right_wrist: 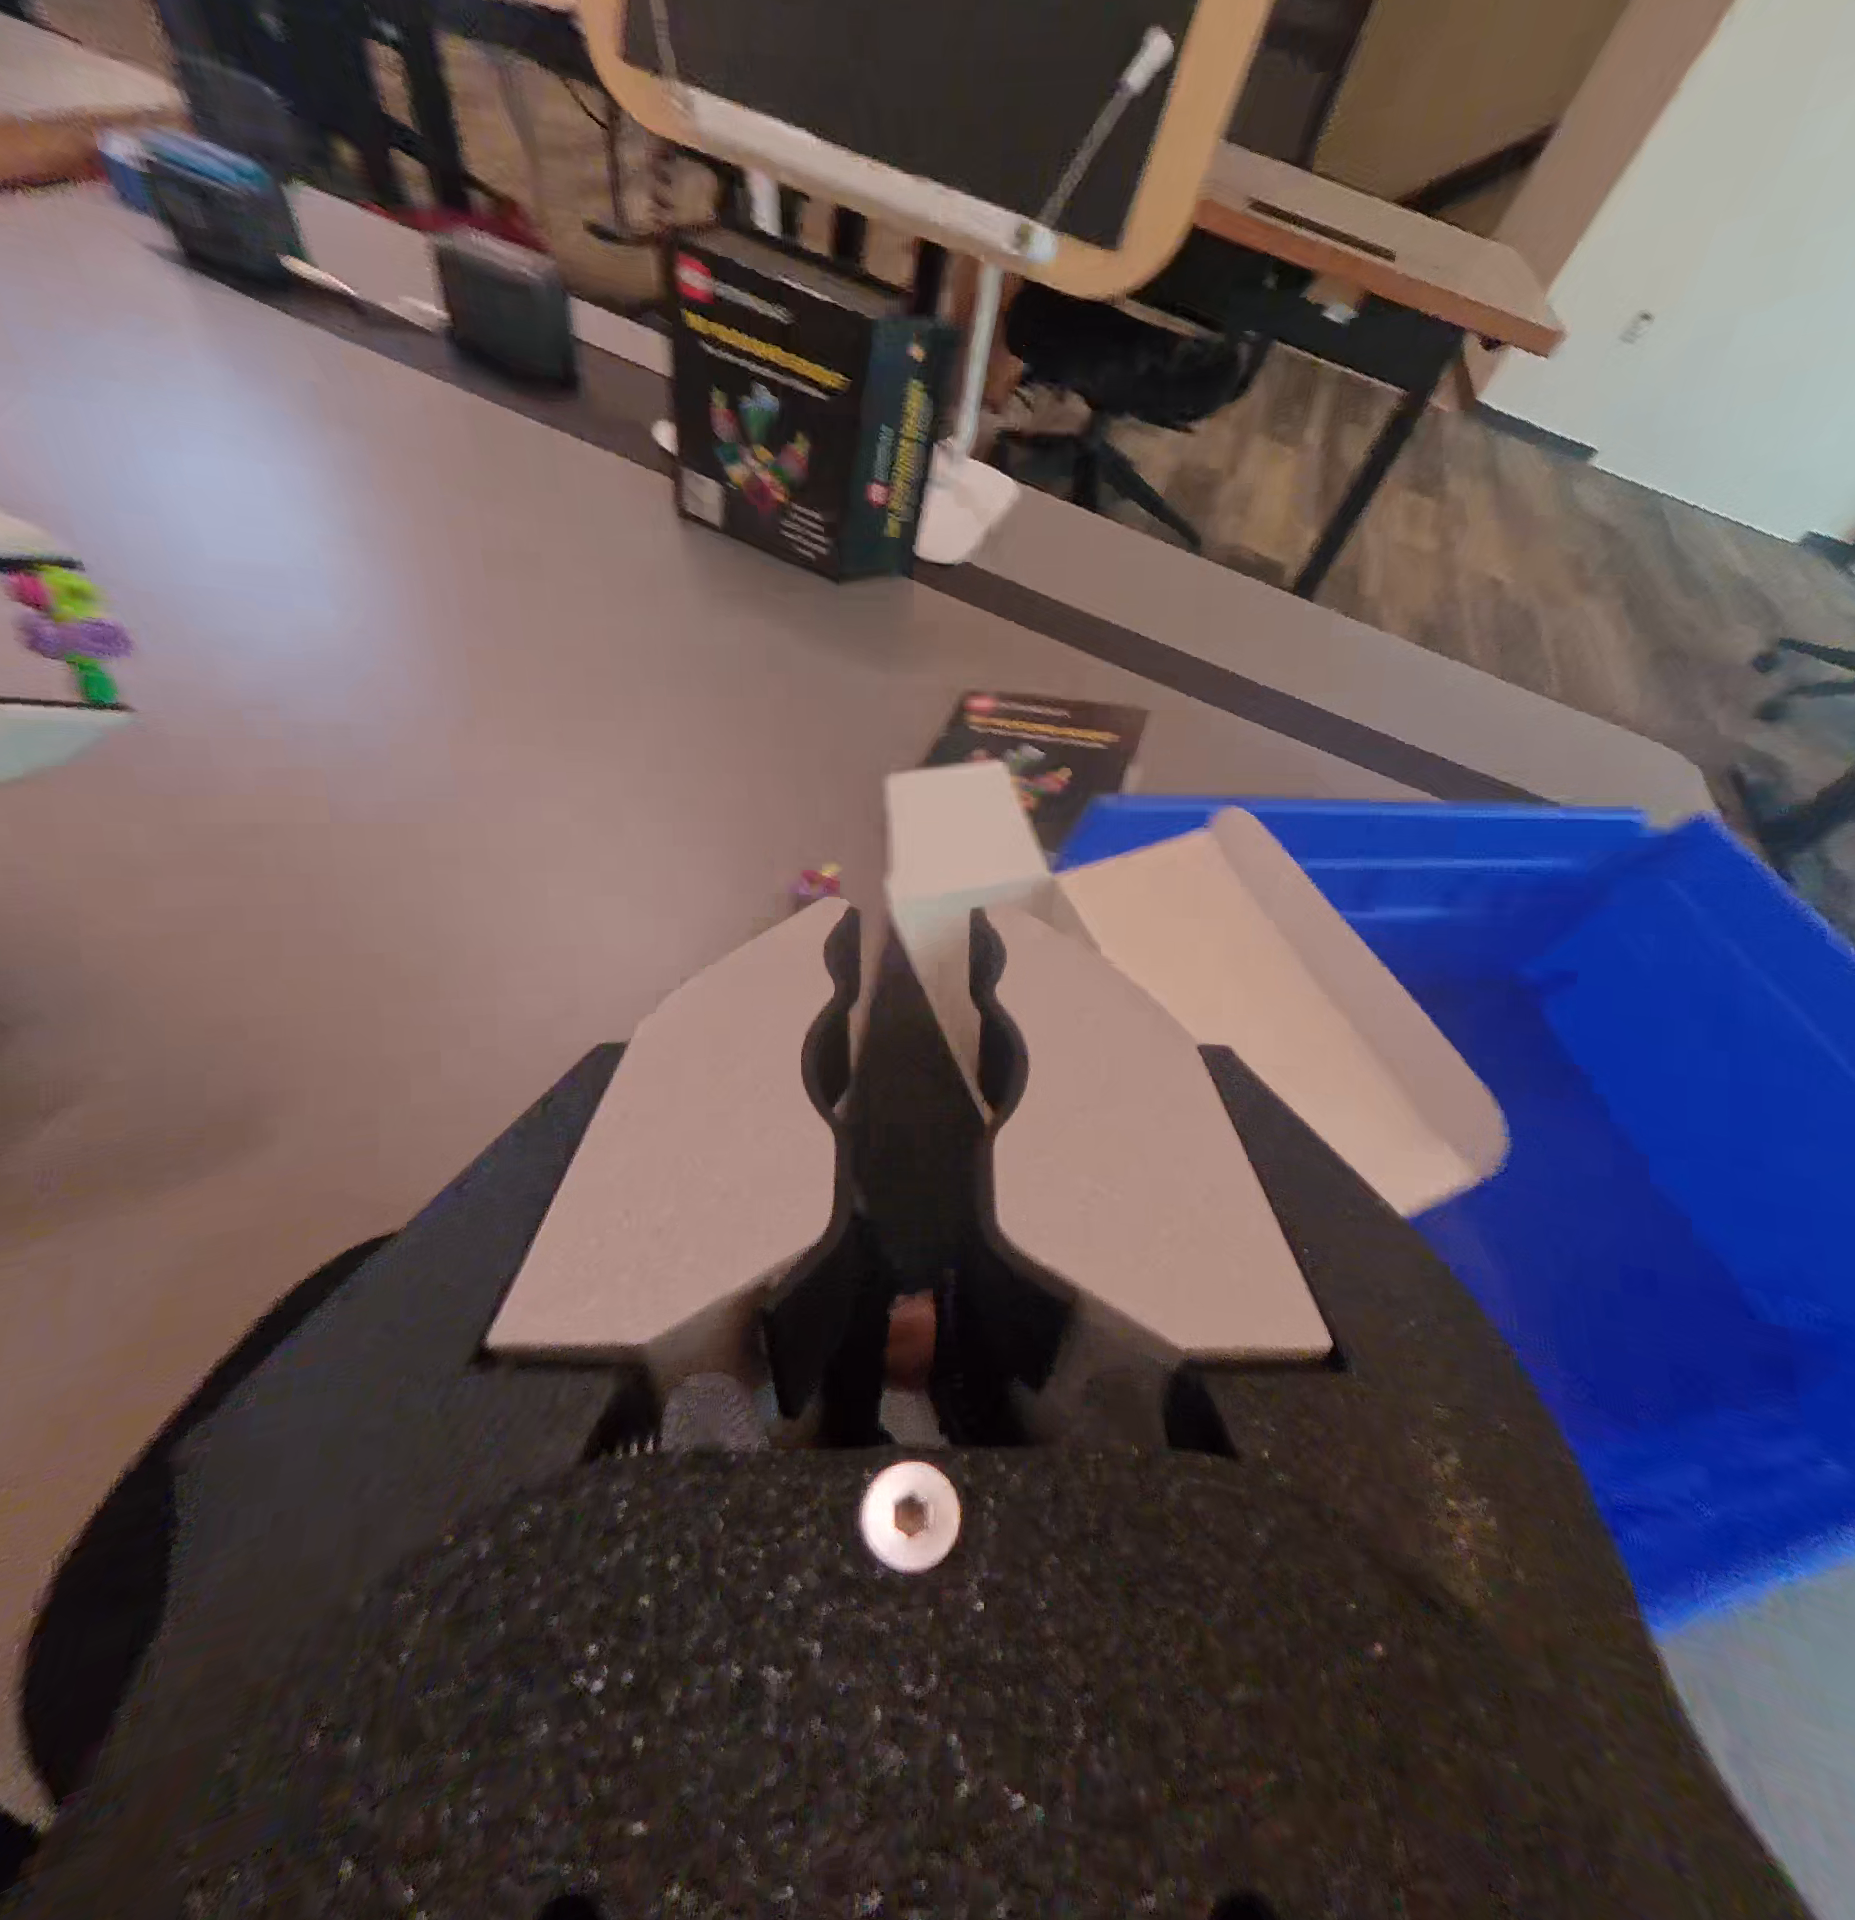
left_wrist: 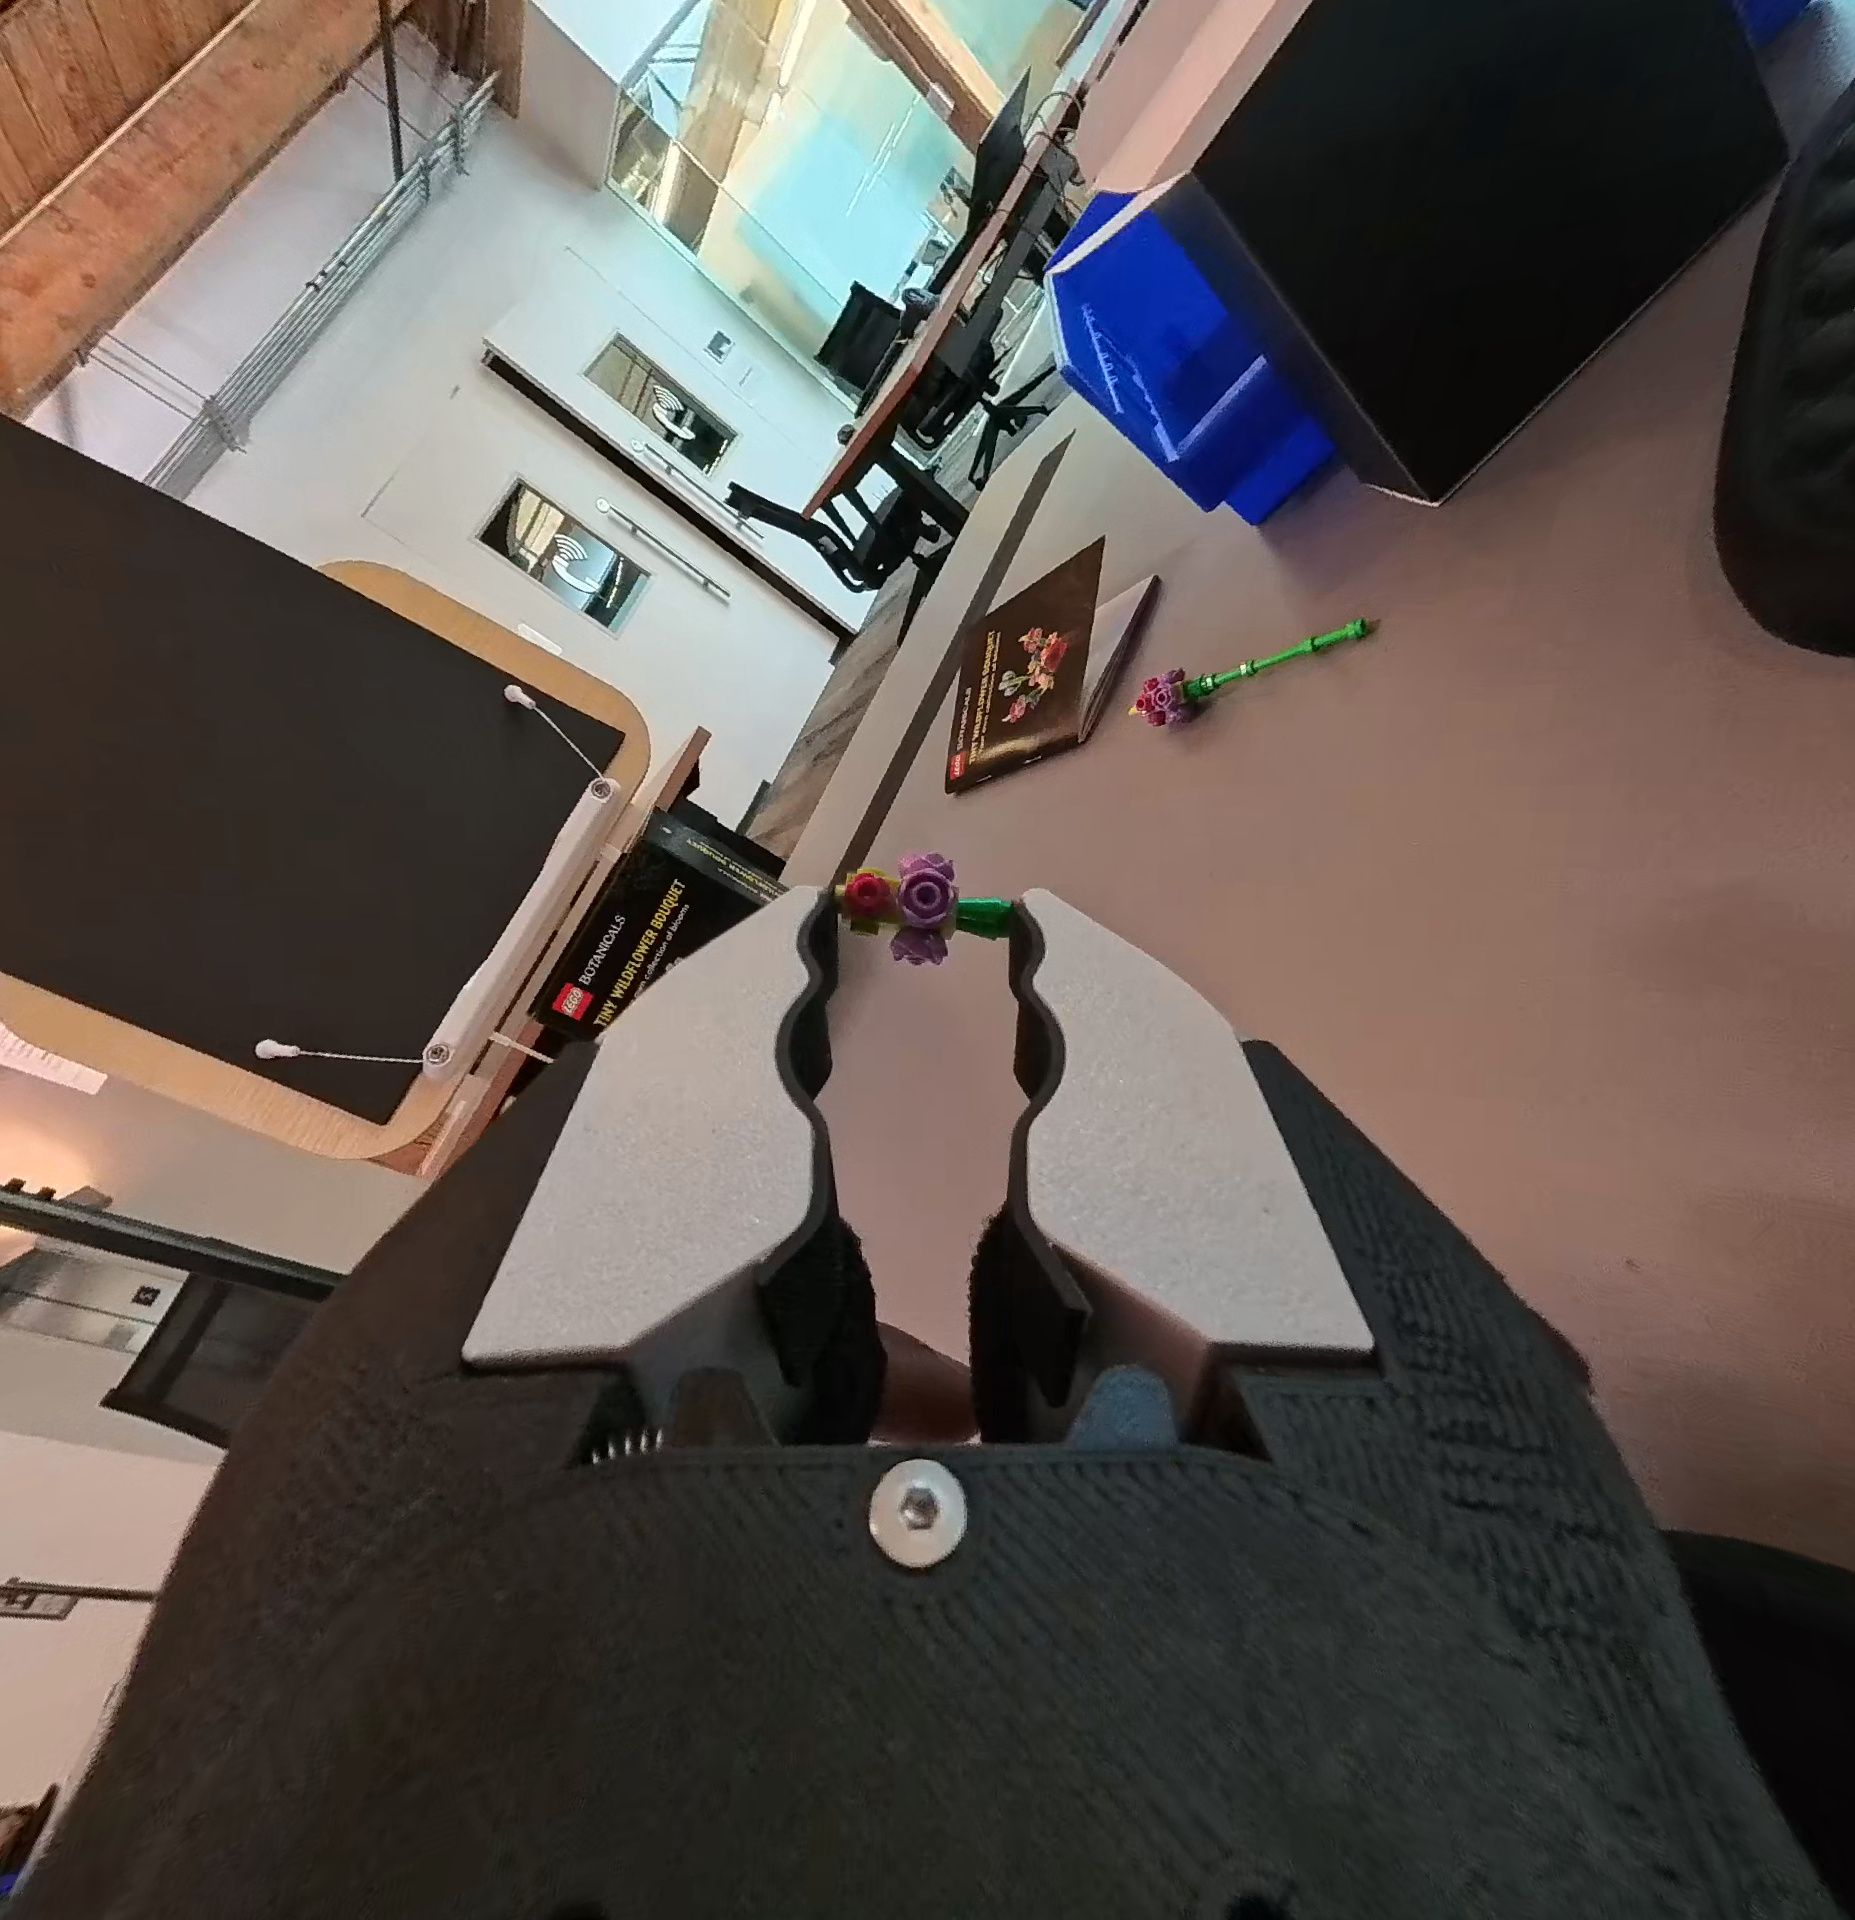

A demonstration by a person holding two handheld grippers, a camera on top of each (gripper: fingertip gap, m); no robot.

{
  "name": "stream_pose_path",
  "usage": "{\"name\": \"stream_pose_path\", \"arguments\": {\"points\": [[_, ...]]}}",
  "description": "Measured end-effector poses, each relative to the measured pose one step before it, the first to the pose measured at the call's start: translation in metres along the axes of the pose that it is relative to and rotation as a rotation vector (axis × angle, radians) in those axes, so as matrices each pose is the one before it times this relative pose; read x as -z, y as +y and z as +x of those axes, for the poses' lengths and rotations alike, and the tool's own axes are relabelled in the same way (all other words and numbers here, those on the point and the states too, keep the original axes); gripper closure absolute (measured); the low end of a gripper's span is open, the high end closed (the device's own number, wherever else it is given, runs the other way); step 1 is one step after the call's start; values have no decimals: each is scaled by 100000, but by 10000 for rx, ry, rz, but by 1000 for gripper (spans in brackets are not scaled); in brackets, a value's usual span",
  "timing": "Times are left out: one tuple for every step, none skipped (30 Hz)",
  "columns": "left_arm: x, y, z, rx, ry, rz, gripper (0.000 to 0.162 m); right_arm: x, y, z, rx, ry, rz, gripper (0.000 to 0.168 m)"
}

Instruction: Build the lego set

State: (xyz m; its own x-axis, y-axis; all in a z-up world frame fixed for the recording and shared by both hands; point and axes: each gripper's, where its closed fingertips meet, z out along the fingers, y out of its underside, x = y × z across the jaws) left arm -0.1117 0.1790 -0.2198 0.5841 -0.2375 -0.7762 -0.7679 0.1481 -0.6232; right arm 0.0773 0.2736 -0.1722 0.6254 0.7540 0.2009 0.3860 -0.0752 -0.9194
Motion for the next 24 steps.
{"name": "stream_pose_path", "arguments": {"points": [[-44,37,18,-28,0,-63,131,-190,-708,-1659,-195,-792,383,149],[-41,16,35,-20,3,-39,131,-502,-517,-1954,-147,-862,304,149],[1,-87,-6,-12,-24,39,131,-670,-302,-2134,-89,-956,229,149],[49,-263,-19,25,-16,161,131,-873,-211,-2222,-139,-1038,209,148],[134,-526,28,115,50,344,131,-1054,-129,-2190,-280,-1143,233,147],[204,-818,113,228,150,563,131,-1134,-26,-2000,-446,-1209,223,146],[277,-1071,174,320,227,757,131,-1095,-66,-1575,-601,-1117,273,145],[308,-1171,126,387,215,833,131,-957,-111,-1207,-654,-1018,307,145],[292,-1020,-7,436,137,724,131,-794,-167,-921,-617,-887,294,147],[221,-613,-160,442,42,442,131,-666,-225,-640,-472,-663,291,149],[174,-270,-198,320,8,218,131,-595,-130,-546,-194,-444,172,150],[167,-177,-134,139,9,171,131,-493,67,-283,81,-149,-10,151],[134,-114,-105,51,-15,122,131,-366,114,40,265,196,-95,150],[61,-42,-6,7,24,45,131,-273,114,166,377,314,-132,150],[7,-10,94,-40,55,6,131,-194,24,174,375,291,-91,150],[-24,1,124,-75,42,-2,131,-128,-95,142,294,228,-25,150],[-60,12,150,-86,61,-20,131,-129,-136,150,188,153,30,150],[-60,13,163,-76,66,-31,131,-46,-97,101,126,100,-1,152],[-61,23,132,-66,45,-24,131,-35,16,73,99,60,-67,153],[-59,42,91,-63,39,-37,131,-44,126,14,71,28,-140,153],[-35,59,81,-58,30,-41,131,-86,216,-19,62,0,-170,154],[-39,47,44,-43,17,-33,131,-42,214,2,52,22,-118,155],[-22,33,45,-28,27,-12,131,-2,132,4,53,26,-73,156],[-12,21,55,-15,34,-8,131,23,90,8,68,11,-46,156]]}}
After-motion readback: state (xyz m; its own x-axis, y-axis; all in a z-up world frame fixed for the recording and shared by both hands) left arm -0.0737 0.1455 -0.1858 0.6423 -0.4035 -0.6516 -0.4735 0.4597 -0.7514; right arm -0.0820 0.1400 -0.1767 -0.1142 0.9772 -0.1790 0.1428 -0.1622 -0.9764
